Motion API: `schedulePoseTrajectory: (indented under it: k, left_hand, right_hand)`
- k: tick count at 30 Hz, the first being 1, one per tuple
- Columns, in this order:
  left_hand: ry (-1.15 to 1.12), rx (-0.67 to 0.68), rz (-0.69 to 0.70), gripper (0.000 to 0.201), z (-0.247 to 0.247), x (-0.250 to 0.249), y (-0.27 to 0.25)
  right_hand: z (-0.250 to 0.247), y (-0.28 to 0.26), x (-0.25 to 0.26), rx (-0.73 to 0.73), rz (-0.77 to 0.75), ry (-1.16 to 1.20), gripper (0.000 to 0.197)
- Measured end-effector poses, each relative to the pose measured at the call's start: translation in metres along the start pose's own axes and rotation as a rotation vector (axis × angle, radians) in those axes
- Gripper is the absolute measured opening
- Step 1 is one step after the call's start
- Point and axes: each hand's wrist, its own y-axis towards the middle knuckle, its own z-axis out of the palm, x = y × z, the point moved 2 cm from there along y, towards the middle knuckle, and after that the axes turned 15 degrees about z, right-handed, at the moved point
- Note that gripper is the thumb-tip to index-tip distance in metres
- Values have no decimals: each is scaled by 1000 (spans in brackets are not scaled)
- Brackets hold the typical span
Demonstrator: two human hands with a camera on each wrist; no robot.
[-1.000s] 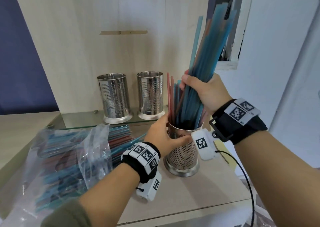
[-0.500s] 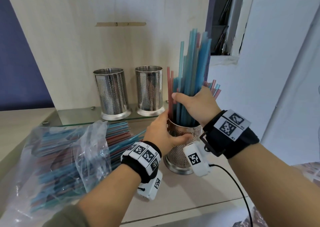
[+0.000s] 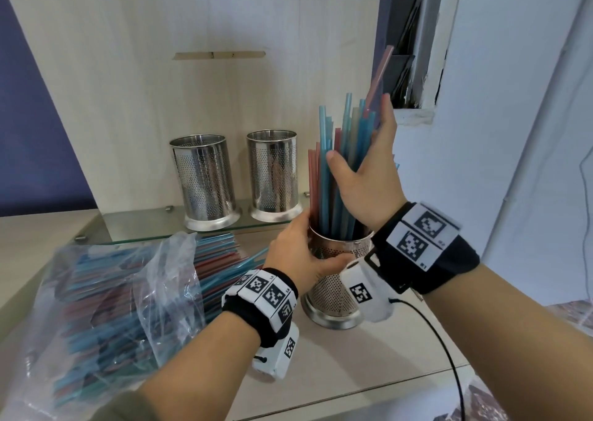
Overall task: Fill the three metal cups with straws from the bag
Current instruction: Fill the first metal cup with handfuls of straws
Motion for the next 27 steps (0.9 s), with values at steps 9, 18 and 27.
schedulePoseTrajectory:
  k: [9,18,27]
  left_hand:
    - [-1,15,-7,91,-2,-5,-1]
    - [26,29,-2,89,-3,-7,-2]
    - [40,42,-2,88,-2,-8,-1]
  right_hand:
    - [-24,29,19,7,51,-153,107]
    - [-55,69,45,262,168,-569,107]
    - [-39,68,34,386,30,-498,58]
